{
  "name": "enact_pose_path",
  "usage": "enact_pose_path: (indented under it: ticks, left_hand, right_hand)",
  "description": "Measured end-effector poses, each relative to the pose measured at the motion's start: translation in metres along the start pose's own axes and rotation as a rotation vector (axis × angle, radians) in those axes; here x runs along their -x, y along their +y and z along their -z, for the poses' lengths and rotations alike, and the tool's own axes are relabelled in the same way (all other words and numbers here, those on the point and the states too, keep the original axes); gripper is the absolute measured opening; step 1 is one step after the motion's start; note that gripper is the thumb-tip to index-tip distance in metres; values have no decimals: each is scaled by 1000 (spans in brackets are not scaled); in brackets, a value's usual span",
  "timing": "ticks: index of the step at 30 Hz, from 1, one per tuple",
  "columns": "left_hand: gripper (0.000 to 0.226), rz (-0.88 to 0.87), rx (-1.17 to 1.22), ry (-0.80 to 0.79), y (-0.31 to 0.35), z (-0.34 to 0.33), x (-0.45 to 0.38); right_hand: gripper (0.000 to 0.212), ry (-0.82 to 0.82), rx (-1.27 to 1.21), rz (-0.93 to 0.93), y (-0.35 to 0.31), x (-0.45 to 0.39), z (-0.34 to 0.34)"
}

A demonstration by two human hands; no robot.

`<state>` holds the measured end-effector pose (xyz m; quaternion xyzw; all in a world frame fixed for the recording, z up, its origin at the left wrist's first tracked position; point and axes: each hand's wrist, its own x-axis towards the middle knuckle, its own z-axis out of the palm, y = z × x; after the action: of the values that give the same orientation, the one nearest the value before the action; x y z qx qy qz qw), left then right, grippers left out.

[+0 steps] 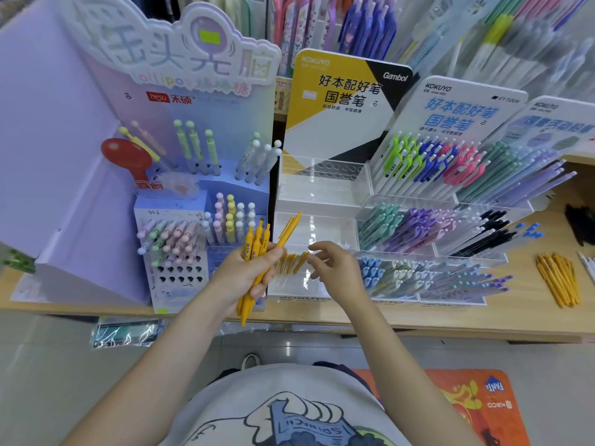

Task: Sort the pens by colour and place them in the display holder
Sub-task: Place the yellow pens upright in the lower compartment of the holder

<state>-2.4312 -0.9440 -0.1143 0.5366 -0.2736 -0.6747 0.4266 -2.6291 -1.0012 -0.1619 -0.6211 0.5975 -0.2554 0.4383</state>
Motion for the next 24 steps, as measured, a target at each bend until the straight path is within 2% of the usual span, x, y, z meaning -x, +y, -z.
enact_pose_path:
  ticks: [3, 8, 10, 13, 15, 18, 22, 24]
  left_hand:
    - [37, 12, 0, -4, 1, -6, -3]
    - [39, 3, -6, -17, 3, -8, -2]
    - [38, 7, -19, -21, 3, -9, -2]
    - [34, 25, -83, -63, 6, -14, -4]
    - [28, 24, -126, -98, 7, -21, -4]
    - [21, -1, -158, -78, 11, -25, -5]
    - [29, 29, -182, 15, 14, -16, -6]
    - [30, 63, -138, 47, 15, -14, -7]
  right_hand:
    - [7, -17, 63, 8, -3, -2, -3]
    - [9, 10, 60, -16, -11, 2, -1]
    - [11, 35, -118, -53, -23, 8, 9]
    - [25, -69, -523, -116, -52, 20, 26]
    - [23, -103, -593, -94, -61, 23, 34]
    - [21, -17, -592, -60, -65, 23, 43]
    - [23, 190, -592, -74, -60, 24, 62]
    - [19, 234, -528, -54, -54, 25, 68]
